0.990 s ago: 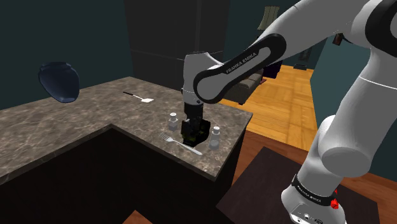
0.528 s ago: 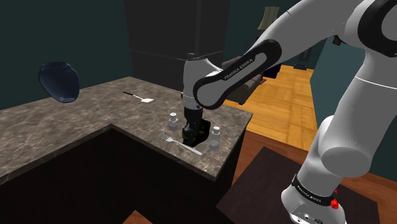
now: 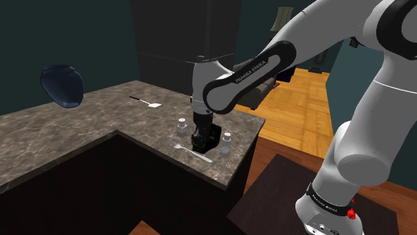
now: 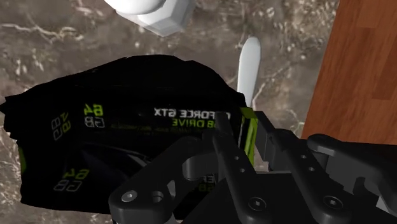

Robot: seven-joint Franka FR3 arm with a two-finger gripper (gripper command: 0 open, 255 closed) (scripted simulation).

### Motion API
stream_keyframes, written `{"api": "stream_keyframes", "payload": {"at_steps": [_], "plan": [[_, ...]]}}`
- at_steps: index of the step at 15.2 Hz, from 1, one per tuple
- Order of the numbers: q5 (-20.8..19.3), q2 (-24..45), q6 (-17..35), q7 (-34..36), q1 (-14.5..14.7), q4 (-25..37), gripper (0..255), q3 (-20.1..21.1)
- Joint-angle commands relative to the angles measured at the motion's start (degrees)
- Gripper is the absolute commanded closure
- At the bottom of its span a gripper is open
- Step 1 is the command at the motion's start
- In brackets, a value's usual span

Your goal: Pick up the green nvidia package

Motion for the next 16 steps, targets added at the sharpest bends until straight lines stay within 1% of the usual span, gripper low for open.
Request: {"api": "stream_keyframes", "payload": {"at_steps": [1,14,16], "plan": [[0.19,-0.75,-1.21,-0.14,-0.01,0.49,255,-0.03],[1.36,-6.25,-11.57,-0.95,-0.01,5.47,255,-0.44],[1.37,-6.31,-11.70,-0.96,-0.01,5.54,255,-0.44]]}}
